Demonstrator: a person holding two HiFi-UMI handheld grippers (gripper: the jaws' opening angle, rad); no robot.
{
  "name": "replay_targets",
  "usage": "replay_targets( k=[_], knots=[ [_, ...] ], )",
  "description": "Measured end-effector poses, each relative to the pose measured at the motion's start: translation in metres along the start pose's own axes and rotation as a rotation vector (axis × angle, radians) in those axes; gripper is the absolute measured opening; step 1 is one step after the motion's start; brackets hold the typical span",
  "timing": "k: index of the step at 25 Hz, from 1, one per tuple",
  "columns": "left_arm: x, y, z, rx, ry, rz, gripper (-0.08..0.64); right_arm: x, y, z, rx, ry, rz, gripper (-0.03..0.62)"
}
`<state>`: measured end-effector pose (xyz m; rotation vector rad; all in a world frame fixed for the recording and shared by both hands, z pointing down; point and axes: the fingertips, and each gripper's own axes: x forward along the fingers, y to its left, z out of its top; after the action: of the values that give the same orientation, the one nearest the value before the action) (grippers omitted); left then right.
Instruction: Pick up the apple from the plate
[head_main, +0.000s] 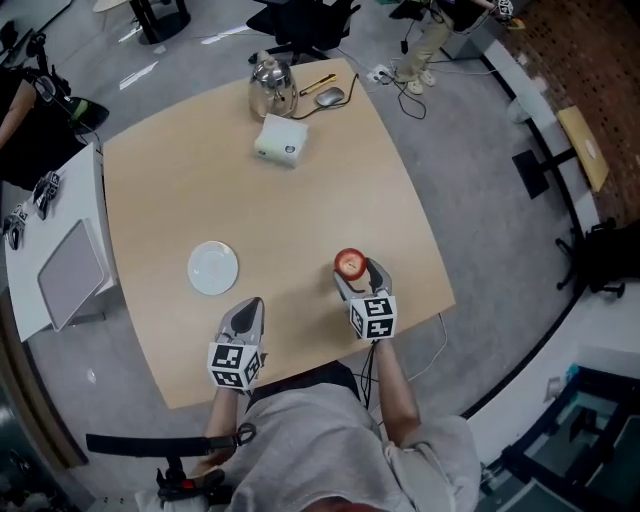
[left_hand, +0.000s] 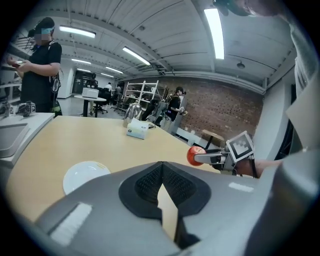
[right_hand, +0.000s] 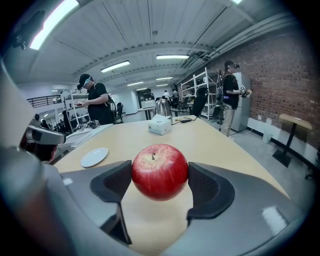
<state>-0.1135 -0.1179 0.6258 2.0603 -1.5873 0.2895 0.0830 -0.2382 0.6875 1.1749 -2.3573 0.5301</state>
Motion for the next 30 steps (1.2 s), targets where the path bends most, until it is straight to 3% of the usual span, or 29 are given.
replay_targets(
  k=[16,30],
  knots=[
    [0.038,-0.040,-0.016,0.055,0.076,-0.118,0.020,-0.018,-0.059,-0.045,0.105,0.016,-0.125,0.359],
    [0.032,-0.036,-0.020,0.055,0.082,-0.099,0.020,-0.016,-0.074,-0.079,0.148,0.063,-0.159,0.359]
  ],
)
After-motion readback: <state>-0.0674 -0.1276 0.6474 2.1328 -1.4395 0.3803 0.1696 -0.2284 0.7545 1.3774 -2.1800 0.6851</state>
